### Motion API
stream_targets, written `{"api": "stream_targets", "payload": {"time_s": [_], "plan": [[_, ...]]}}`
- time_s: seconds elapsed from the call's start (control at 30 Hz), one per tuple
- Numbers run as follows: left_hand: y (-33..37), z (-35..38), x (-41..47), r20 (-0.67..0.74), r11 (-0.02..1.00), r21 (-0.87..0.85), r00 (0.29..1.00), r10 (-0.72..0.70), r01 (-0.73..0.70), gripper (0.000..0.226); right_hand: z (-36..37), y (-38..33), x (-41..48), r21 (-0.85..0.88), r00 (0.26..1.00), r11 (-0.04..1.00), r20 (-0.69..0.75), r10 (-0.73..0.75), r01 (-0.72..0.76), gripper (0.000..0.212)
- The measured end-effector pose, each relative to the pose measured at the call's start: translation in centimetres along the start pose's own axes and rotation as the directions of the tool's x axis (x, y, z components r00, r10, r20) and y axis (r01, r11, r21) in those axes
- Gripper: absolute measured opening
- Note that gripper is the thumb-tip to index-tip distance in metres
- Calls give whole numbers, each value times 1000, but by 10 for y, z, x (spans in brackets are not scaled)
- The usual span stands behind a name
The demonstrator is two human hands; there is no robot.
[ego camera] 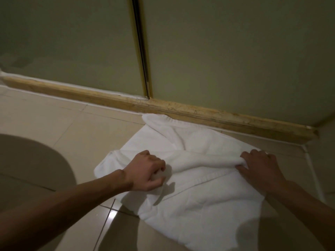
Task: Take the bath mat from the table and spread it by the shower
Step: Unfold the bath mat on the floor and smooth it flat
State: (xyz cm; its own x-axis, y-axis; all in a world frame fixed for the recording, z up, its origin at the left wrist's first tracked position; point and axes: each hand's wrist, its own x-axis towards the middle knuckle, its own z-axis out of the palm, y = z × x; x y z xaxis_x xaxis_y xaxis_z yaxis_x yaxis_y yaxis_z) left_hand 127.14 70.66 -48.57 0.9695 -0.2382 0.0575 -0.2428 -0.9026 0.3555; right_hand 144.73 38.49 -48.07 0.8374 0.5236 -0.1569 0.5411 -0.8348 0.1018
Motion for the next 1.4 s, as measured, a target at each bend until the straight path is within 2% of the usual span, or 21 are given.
{"api": "stream_targets", "payload": {"time_s": [0.1,0.17,0.27,0.4,0.53,0.6,0.67,0.73,0.8,0.87,0.93,0.97,1.03,1.07,1.1,1.13,1.17,1.2,1.27,1.4], "plan": [[6,12,9,-32,996,76,999,-43,45,46,-2,-10,0,54,996,996,-67,-63,67,18],[9,20,16,19,984,133,992,-126,123,64,-5,-19,-2,169,988,978,-109,-105,123,13],[14,28,28,135,962,199,967,-215,186,81,-7,-32,-6,176,973,960,-116,-199,217,12],[25,37,39,148,951,263,968,-203,159,86,-8,-55,-16,238,965,938,-125,-229,253,21],[40,36,45,75,937,280,969,-237,208,75,-10,-92,-35,290,965,921,-74,-251,261,32],[49,32,43,-59,962,154,974,-220,227,51,-8,-112,-47,346,967,903,-83,-241,255,31],[61,25,39,-121,940,-128,935,-332,317,37,-8,-131,-60,405,968,879,-99,-232,252,30],[70,21,39,52,786,-369,856,-515,495,46,-7,-143,-70,439,966,861,-90,-241,256,31],[72,22,43,220,596,-504,760,-612,625,58,-9,-150,-78,468,949,829,-80,-306,307,30],[70,24,46,243,478,-570,692,-679,669,56,-19,-155,-81,470,868,742,-129,-479,479,22],[67,26,46,227,436,-597,664,-713,673,48,-24,-151,-75,424,802,686,-215,-558,591,22],[65,28,45,214,434,-609,664,-716,664,46,-25,-146,-66,430,819,698,-262,-511,573,28],[66,31,41,167,461,-622,682,-712,633,41,-25,-132,-39,495,903,759,-304,-304,422,25],[66,32,38,137,485,-620,693,-708,617,38,-23,-122,-24,508,943,800,-254,-216,320,20],[66,33,35,109,506,-619,704,-702,601,35,-17,-113,-11,479,970,844,-140,-198,241,27],[66,33,33,86,520,-624,712,-697,584,30,-7,-103,0,400,968,889,18,-250,223,40],[66,32,31,65,528,-633,719,-692,566,24,2,-94,8,305,931,914,162,-326,267,50],[65,30,30,46,536,-641,724,-688,550,19,11,-87,13,230,890,916,249,-382,329,56],[63,26,28,18,545,-652,730,-684,527,15,28,-78,16,141,859,909,297,-416,392,61],[56,16,21,-32,564,-657,728,-684,501,18,43,-68,12,102,892,927,253,-374,360,63]]}}
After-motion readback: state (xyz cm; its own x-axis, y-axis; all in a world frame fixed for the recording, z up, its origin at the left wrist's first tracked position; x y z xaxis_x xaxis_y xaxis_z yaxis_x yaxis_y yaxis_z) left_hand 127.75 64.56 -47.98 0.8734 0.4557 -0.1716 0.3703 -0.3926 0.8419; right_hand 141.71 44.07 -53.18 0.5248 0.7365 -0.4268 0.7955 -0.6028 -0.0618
